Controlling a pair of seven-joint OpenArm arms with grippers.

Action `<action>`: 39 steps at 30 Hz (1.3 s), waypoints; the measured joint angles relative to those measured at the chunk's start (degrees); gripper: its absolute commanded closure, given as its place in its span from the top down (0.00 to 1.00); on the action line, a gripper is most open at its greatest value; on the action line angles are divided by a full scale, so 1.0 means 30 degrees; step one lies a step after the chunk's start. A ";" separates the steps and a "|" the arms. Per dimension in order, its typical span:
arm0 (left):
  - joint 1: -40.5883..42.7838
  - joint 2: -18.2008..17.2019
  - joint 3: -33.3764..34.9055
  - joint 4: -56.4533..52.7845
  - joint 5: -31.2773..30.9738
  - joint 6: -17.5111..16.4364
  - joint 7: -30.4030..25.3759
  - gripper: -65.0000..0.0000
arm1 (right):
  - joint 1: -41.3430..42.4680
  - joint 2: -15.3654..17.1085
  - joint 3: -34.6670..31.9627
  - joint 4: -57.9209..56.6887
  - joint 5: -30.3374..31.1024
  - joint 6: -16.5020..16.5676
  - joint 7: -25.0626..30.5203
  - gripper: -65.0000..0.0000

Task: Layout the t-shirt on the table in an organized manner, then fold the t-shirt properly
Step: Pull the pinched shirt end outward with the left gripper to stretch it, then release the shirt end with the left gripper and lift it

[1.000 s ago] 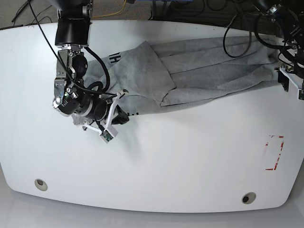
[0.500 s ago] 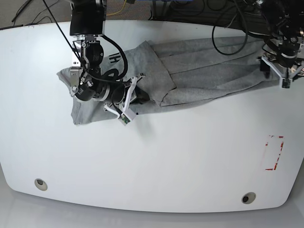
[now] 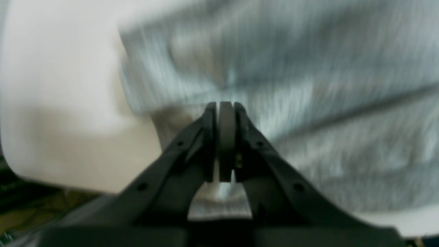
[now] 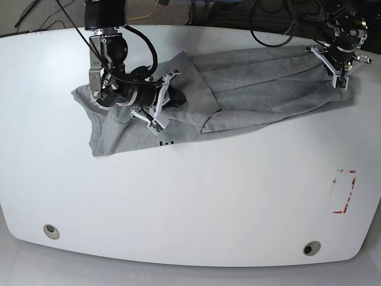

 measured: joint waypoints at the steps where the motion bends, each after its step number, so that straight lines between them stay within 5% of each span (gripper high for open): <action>1: -0.0066 -0.0007 0.0022 -0.0189 -0.0029 -0.0007 -0.0015 0.00 | 0.0022 0.0124 0.0029 -0.0291 0.0000 -0.0007 0.0109 0.00; 20: -0.0903 -0.2725 0.3599 -0.3395 -0.0780 0.0503 -0.1530 0.00 | 0.0517 0.2849 0.0022 -0.5158 0.1501 0.0525 0.5544 0.00; 32: -0.3905 -0.3322 0.5195 -0.5413 0.0699 0.0284 -0.1756 0.00 | 0.0415 0.4488 0.0087 -0.5158 0.1581 0.0525 0.6076 0.00; 39: -0.3978 -0.3169 0.5333 -0.4699 0.0991 0.0109 -0.1071 0.00 | -0.0109 0.4393 0.1377 -0.5144 0.1596 0.0539 0.6149 0.00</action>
